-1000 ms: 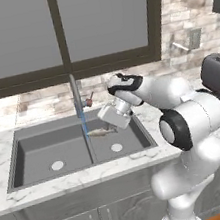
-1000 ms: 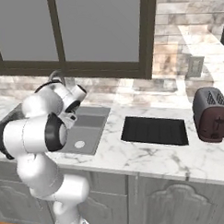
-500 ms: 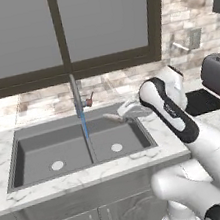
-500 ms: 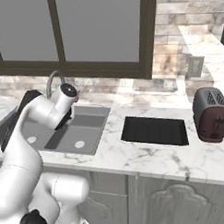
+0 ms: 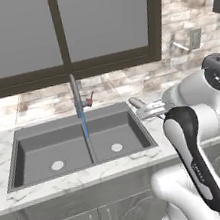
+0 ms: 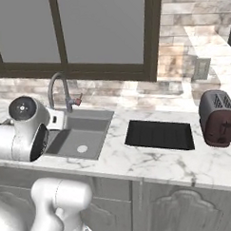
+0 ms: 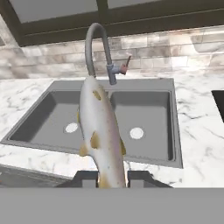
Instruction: Take the fish out of the fridge, briefly rinse it in the sink, and place it on the tray next to the sink.
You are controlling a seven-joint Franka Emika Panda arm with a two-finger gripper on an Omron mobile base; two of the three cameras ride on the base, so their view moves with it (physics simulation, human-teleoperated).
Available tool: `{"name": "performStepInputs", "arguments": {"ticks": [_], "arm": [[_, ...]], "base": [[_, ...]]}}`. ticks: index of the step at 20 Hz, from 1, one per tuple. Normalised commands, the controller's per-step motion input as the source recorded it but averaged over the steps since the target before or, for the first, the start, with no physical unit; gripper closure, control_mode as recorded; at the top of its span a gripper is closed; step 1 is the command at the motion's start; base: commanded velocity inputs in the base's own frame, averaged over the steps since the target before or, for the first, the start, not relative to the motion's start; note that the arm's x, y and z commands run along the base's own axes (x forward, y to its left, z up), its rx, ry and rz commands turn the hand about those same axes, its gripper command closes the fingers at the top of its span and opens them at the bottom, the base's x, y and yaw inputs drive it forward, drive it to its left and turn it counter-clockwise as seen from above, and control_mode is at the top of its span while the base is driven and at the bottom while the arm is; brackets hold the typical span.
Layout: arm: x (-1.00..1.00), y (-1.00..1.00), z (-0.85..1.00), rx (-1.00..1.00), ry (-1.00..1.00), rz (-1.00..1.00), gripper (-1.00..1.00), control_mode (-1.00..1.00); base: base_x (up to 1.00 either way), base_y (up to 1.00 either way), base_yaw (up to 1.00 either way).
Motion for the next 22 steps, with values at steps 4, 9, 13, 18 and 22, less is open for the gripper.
{"name": "performStepInputs", "arguments": {"ticks": [4,9,13,18,22], "arm": [[-0.07,-0.91,0.50,-0.23,0.02,-0.47,1.00,-1.00],[0.37,-1.00,0.25,-0.10,0.21,-0.55,1.00,-1.00],[0.47,-1.00,-0.08,0.00,0.36,-0.56,1.00,-1.00],[0.39,-1.00,-0.35,0.07,0.21,-0.21,1.00,-1.00],[0.53,-1.00,-0.57,0.29,0.28,0.09,1.00,-1.00]], "base": [[0.00,0.00,0.00],[0.00,0.00,0.00],[0.00,0.00,0.00],[0.00,0.00,0.00],[0.00,0.00,0.00]]}}
